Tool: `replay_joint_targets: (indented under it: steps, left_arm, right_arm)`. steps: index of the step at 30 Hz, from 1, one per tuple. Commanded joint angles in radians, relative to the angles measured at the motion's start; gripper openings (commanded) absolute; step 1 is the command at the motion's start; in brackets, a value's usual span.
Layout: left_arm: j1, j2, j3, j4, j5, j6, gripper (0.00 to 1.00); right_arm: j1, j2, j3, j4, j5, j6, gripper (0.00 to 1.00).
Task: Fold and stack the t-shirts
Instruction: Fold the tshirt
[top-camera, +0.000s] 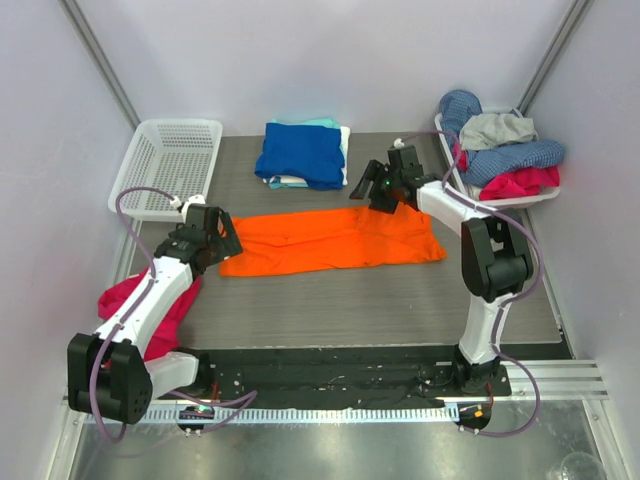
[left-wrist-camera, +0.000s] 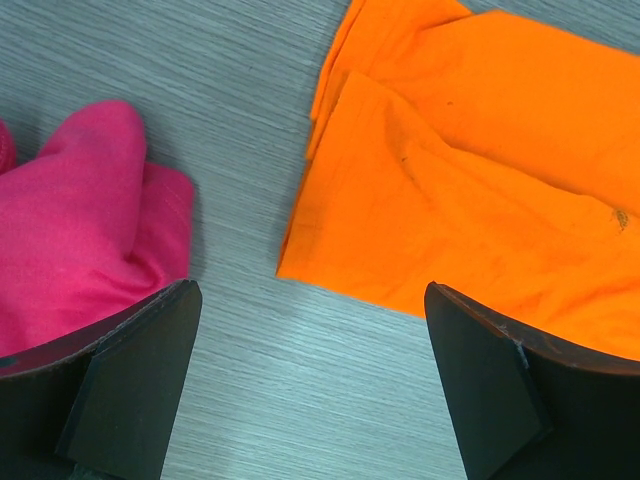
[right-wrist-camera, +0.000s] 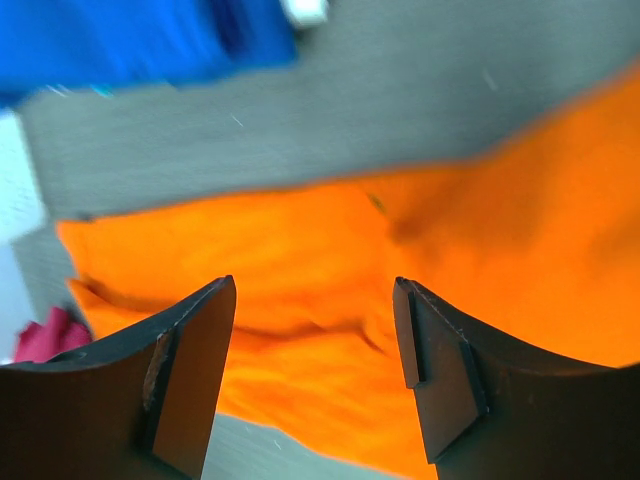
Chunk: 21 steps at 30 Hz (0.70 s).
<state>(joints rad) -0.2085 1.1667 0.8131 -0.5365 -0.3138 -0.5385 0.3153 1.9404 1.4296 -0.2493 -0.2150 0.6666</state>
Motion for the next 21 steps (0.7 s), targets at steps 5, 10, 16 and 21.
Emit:
replay_joint_targets:
  steps: [5,10,16,21]
  left_arm:
    - [-0.003,0.062,0.076,0.053,0.038,0.075,1.00]
    - [-0.003,0.117,0.139,0.044,0.076,0.106,1.00]
    - [-0.003,0.096,0.129,0.032,0.090,0.107,1.00]
    - [-0.003,0.071,0.120,0.020,0.071,0.121,1.00]
  right_arm:
    - [0.034,-0.288,-0.253,-0.083,0.071,-0.074,0.72]
    - [0.096,-0.363,-0.285,-0.148,0.149,-0.093,0.72]
    - [0.203,-0.310,-0.223,-0.206,0.276,-0.113,0.72]
    - [0.271,-0.218,-0.143,-0.231,0.347,-0.075,0.73]
